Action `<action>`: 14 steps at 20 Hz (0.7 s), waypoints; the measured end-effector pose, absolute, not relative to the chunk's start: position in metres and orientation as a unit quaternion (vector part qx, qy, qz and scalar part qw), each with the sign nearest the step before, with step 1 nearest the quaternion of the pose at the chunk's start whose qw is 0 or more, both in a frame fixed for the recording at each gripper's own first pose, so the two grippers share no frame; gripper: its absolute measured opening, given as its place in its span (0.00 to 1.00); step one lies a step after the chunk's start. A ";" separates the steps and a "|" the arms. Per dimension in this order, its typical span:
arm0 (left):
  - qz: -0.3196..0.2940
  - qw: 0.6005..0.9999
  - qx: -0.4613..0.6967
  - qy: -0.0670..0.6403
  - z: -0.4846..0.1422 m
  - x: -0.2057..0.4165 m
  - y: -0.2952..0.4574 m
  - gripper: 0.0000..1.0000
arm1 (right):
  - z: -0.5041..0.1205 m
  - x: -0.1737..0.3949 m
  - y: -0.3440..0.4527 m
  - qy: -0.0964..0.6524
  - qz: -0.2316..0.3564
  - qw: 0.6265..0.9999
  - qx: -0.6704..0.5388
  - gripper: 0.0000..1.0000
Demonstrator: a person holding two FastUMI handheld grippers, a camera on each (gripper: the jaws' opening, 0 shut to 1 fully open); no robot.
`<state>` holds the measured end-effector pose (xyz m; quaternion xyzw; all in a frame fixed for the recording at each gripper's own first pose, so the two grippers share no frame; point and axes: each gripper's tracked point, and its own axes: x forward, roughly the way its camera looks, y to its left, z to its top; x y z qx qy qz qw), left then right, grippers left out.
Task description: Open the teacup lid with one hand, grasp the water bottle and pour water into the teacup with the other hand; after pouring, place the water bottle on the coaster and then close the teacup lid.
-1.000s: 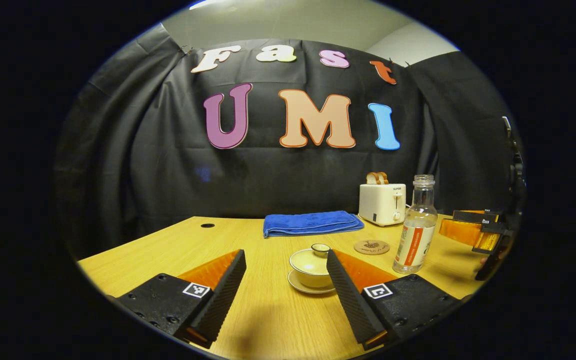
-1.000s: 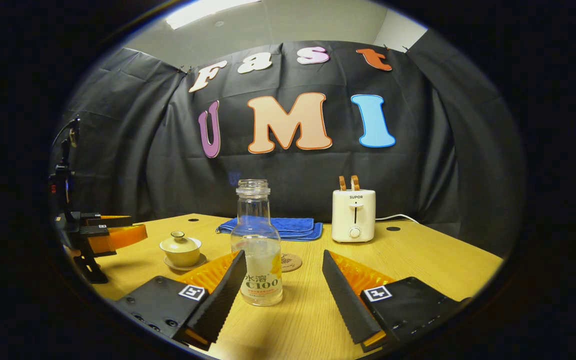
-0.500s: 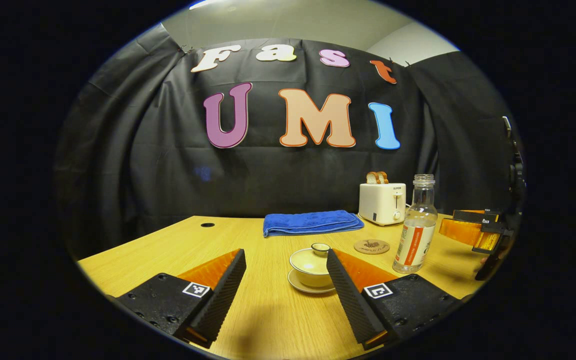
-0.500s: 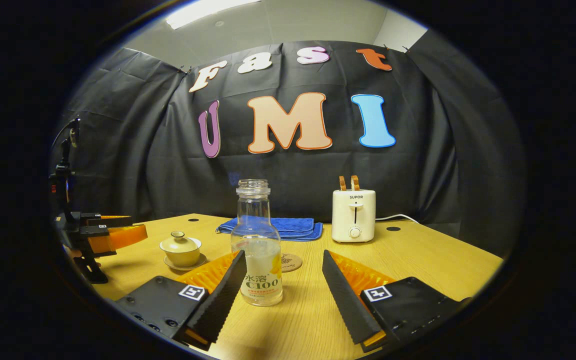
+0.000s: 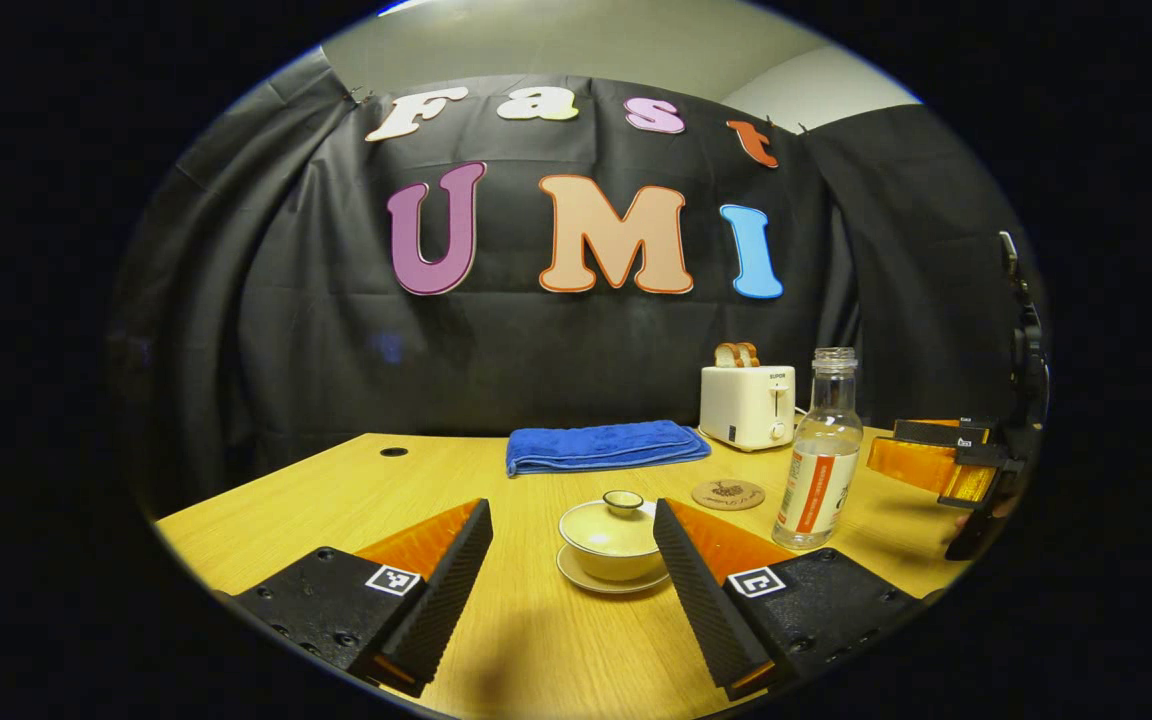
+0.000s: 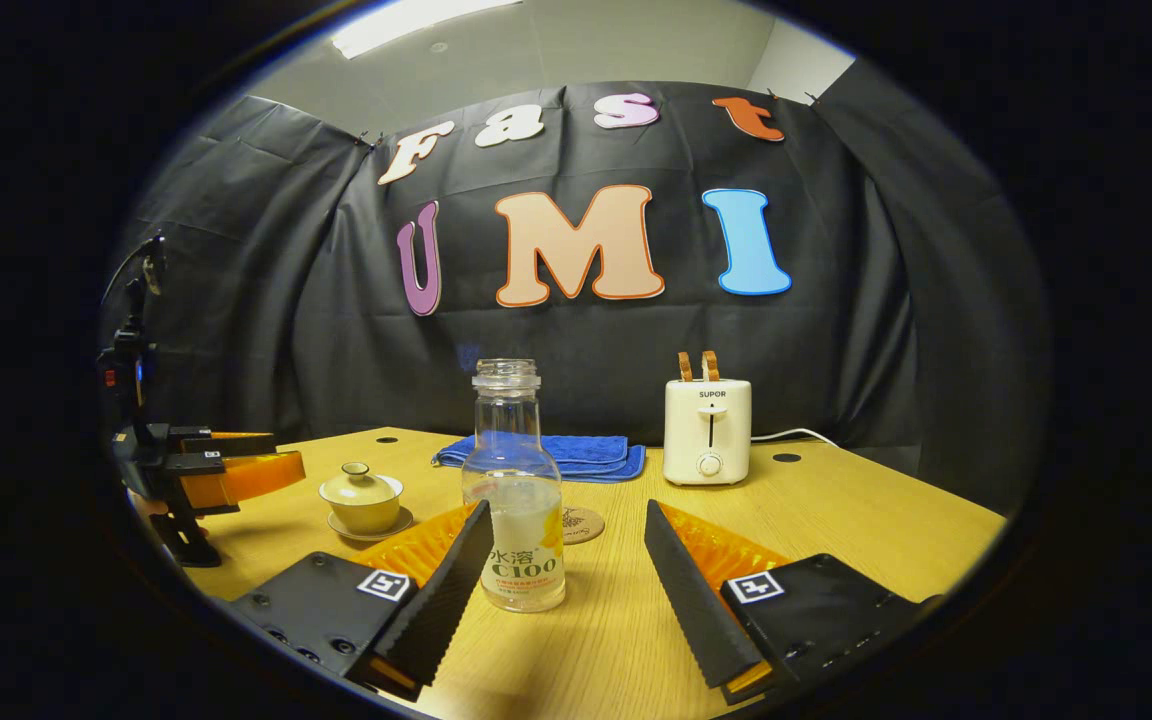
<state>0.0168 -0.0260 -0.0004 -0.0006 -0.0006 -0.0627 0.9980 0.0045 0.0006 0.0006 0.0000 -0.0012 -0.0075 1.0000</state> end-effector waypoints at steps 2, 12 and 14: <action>-0.070 0.998 -0.001 0.001 -0.002 0.024 -0.029 0.95 | 0.000 0.005 0.000 -0.001 -0.007 1.000 0.000 0.98; -0.097 0.995 0.002 0.036 -0.013 0.061 -0.048 0.95 | 0.000 0.006 0.000 -0.001 -0.008 1.000 0.000 0.98; -0.106 0.993 0.002 0.054 -0.019 0.067 -0.053 0.95 | 0.000 0.005 0.001 -0.001 -0.008 1.000 0.000 0.98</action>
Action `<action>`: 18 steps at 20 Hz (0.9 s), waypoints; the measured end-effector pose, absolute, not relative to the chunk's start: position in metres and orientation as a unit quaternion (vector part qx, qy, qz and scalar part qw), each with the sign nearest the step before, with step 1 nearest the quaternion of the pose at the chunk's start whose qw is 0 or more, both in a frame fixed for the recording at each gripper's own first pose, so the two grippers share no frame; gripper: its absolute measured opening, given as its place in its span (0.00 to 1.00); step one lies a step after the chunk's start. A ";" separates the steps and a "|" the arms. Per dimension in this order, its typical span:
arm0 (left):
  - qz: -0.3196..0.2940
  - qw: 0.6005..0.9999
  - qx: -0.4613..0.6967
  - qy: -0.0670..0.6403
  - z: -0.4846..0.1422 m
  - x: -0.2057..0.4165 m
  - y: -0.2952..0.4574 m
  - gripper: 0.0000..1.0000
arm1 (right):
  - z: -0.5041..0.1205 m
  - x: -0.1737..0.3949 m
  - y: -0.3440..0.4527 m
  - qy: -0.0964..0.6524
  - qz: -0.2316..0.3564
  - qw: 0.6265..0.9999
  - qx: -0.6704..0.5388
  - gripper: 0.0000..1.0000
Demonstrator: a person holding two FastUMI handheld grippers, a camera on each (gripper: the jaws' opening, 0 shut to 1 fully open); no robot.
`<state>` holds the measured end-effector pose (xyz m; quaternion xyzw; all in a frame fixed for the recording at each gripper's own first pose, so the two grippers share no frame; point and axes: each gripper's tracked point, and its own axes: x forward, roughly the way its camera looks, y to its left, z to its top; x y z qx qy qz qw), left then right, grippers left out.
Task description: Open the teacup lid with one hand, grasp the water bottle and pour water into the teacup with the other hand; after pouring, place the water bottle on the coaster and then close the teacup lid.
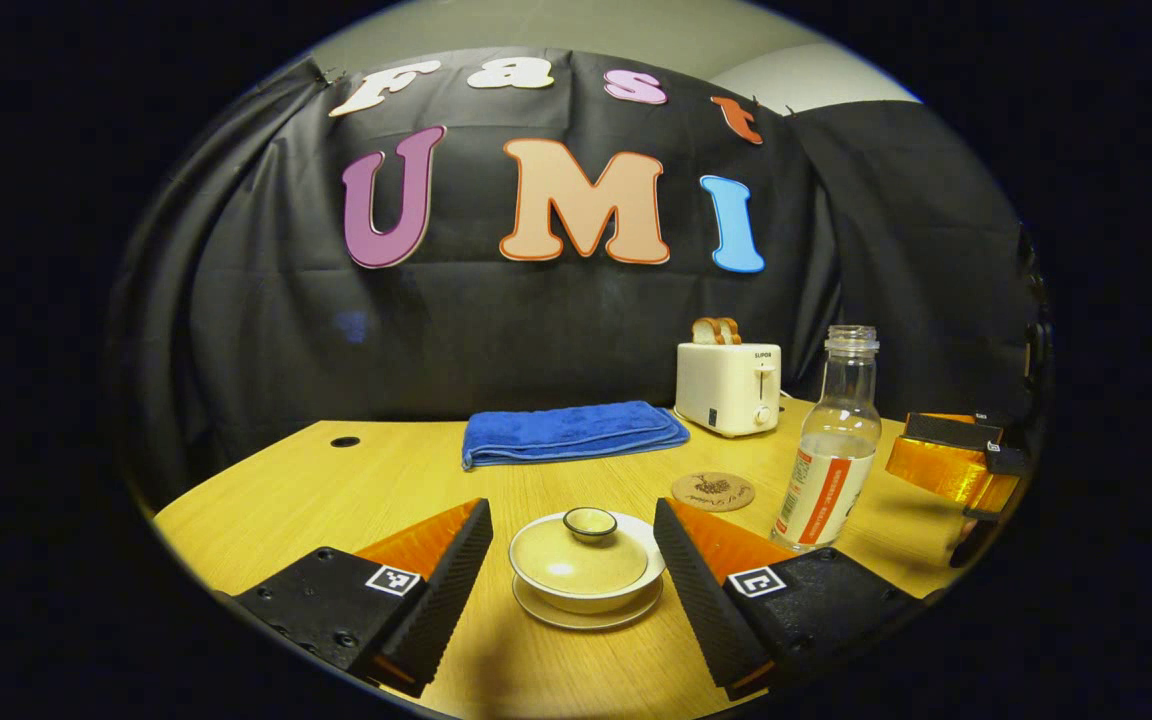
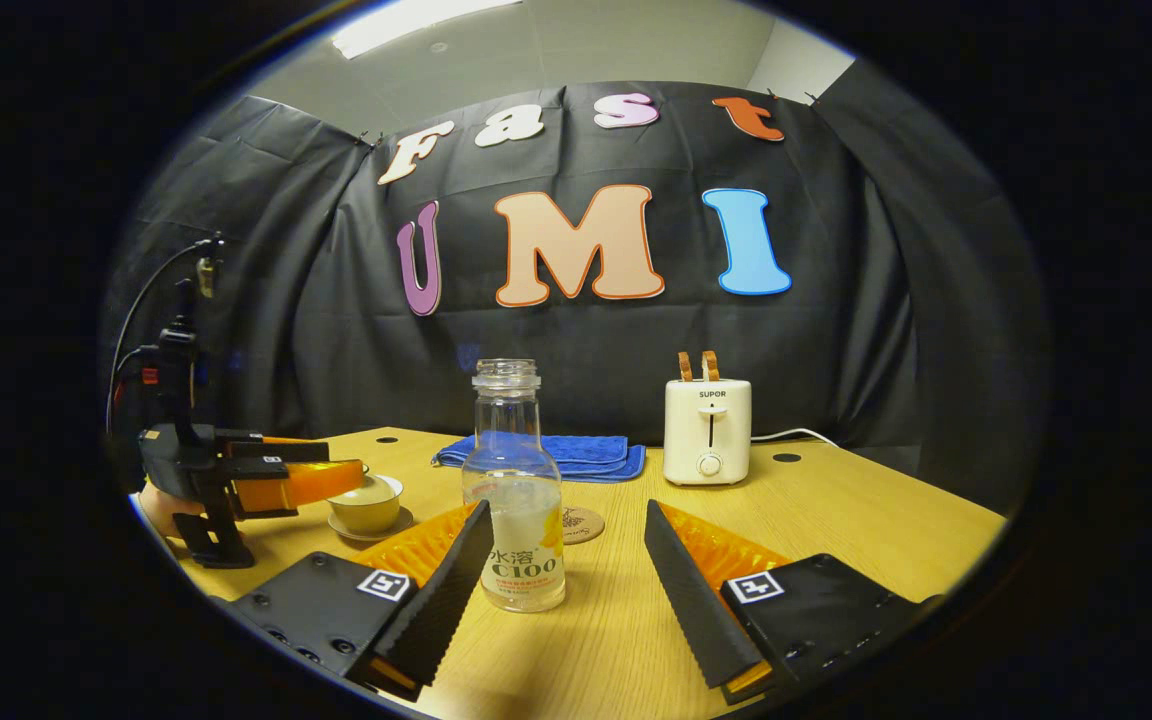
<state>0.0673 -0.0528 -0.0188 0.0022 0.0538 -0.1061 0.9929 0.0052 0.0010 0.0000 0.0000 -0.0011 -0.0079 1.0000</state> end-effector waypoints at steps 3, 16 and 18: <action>-0.111 0.992 0.004 0.059 -0.019 0.071 -0.056 0.95 | 0.000 0.005 0.001 -0.001 -0.008 1.000 0.000 0.98; -0.121 0.990 0.011 0.077 -0.028 0.084 -0.063 0.72 | 0.001 0.006 0.001 -0.001 -0.008 1.000 0.000 0.98; -0.119 0.990 0.008 0.070 -0.026 0.086 -0.063 0.59 | 0.000 0.005 0.001 -0.001 -0.008 1.000 0.000 0.98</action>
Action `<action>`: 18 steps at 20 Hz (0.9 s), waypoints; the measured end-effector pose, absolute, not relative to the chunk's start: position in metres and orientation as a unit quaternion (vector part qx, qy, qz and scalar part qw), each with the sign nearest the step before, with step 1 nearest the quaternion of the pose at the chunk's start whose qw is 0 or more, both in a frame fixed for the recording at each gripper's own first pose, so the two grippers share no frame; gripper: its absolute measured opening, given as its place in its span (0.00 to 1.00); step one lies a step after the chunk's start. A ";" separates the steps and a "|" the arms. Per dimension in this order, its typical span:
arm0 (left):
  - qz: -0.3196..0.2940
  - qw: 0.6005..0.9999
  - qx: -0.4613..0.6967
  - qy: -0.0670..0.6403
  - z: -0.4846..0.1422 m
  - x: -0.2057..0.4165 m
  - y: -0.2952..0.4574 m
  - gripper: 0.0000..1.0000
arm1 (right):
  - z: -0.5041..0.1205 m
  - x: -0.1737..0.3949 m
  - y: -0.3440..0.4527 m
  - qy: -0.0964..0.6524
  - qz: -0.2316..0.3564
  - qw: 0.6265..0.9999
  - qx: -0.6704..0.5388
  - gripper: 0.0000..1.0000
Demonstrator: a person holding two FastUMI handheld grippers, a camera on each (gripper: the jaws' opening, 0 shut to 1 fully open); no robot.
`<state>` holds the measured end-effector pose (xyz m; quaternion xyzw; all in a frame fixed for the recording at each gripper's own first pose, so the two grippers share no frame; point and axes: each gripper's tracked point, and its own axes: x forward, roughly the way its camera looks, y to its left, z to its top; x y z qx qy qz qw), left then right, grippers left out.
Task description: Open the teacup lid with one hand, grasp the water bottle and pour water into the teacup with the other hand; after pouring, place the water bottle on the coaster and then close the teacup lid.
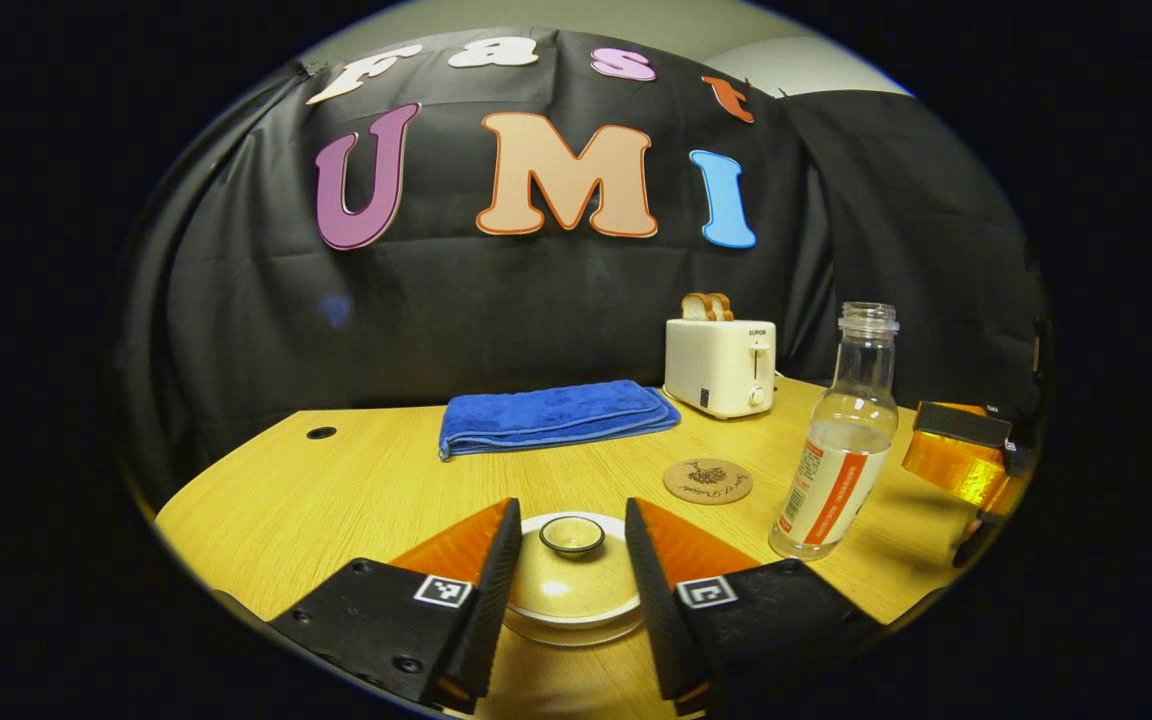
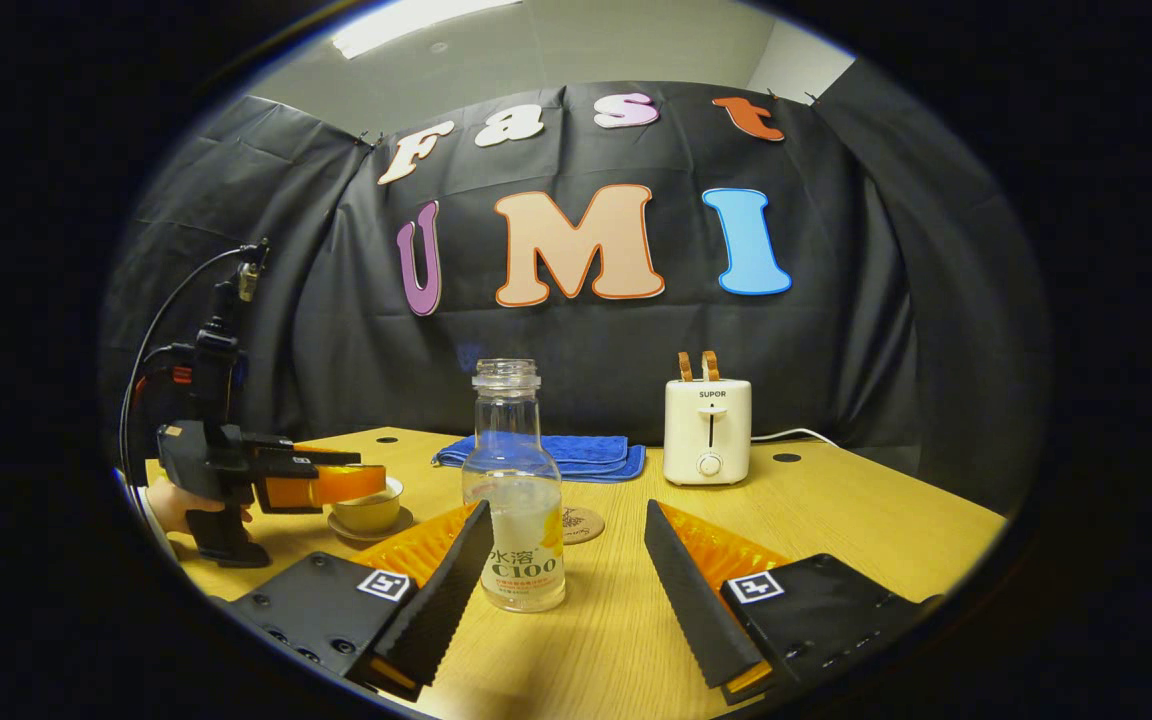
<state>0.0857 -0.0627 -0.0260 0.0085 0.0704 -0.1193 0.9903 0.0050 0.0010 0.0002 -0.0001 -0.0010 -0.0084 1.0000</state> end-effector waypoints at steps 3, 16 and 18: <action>-0.118 0.991 0.008 0.067 -0.025 0.088 -0.064 0.48 | 0.001 0.005 0.001 -0.001 -0.008 1.000 0.000 0.98; -0.102 0.994 -0.001 0.033 -0.014 0.084 -0.057 0.30 | 0.001 0.005 0.001 -0.001 -0.008 1.000 0.000 0.98; -0.097 0.995 0.003 0.024 -0.012 0.084 -0.056 0.30 | 0.000 0.005 0.001 -0.001 -0.009 1.000 0.000 0.98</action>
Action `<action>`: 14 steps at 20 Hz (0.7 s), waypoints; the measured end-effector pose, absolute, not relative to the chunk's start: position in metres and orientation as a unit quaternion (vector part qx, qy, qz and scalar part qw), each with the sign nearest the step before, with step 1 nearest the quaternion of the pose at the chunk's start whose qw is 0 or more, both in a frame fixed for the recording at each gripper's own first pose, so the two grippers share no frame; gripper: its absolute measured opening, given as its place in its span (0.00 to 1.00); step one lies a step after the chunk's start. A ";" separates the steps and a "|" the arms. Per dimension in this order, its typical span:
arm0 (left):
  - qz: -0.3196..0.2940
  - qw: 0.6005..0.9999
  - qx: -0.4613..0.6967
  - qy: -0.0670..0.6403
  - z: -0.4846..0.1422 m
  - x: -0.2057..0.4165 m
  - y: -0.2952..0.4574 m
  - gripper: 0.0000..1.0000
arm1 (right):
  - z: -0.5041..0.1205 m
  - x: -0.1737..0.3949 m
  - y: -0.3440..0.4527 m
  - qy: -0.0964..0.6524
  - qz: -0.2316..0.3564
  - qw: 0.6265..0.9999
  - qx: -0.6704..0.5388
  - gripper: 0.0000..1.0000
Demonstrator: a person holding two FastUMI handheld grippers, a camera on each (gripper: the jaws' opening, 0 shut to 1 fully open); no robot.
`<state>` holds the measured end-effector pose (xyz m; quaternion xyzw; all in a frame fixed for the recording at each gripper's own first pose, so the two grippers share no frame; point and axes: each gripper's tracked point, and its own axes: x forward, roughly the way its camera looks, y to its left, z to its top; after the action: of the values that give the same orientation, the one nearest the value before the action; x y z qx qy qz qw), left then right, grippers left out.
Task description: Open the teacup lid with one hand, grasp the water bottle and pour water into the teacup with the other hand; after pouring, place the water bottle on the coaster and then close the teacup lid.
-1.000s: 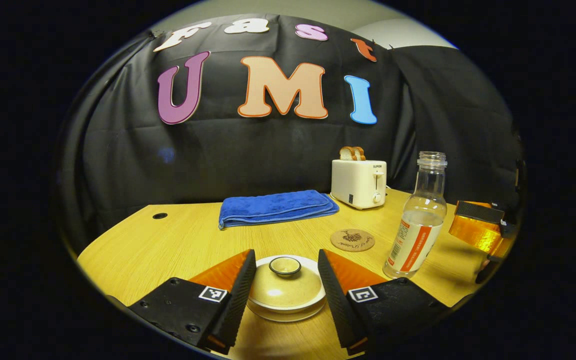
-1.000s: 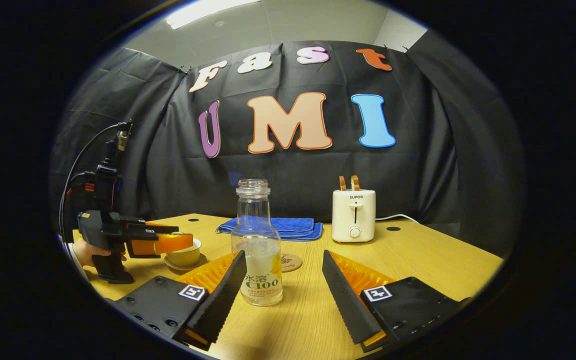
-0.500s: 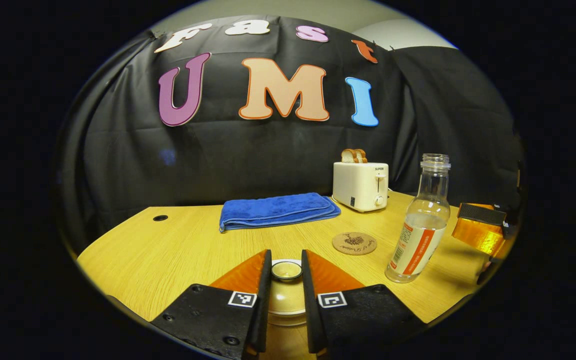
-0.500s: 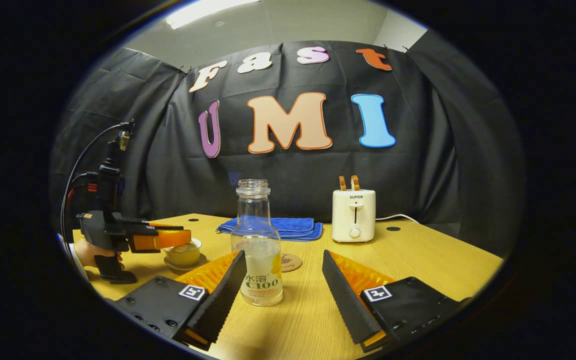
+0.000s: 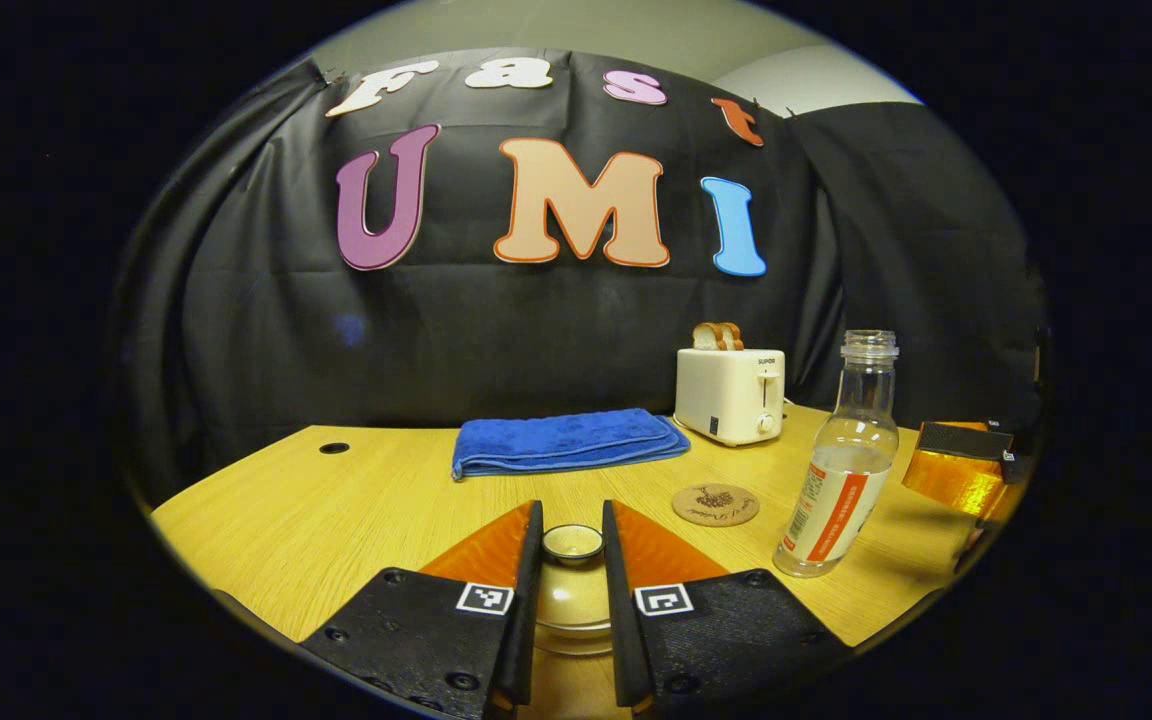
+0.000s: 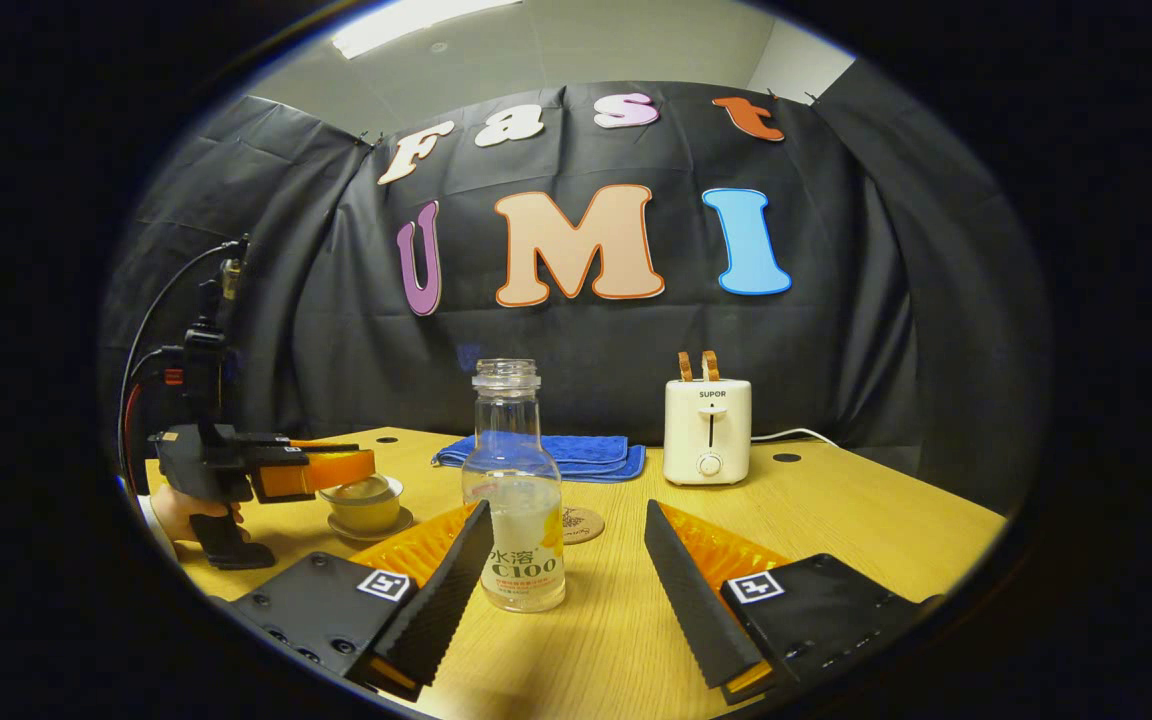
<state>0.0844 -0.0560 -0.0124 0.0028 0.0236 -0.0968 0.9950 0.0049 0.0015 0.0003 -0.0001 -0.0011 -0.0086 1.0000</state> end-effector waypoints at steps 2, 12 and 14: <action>-0.094 0.995 0.001 0.021 -0.011 0.084 -0.054 0.30 | 0.001 0.006 0.002 -0.001 -0.008 1.000 0.000 0.98; -0.056 0.998 -0.002 0.010 -0.008 0.069 -0.019 0.29 | -0.004 0.013 0.019 0.010 0.040 0.999 0.002 0.98; -0.049 0.999 -0.001 0.008 -0.006 0.065 -0.007 0.29 | -0.007 0.019 0.027 0.018 0.048 0.999 0.002 0.94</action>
<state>0.0646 -0.0075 -0.0065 -0.0012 0.0080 -0.0489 0.9988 0.0190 0.0265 -0.0074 0.0016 0.0182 0.0481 0.9987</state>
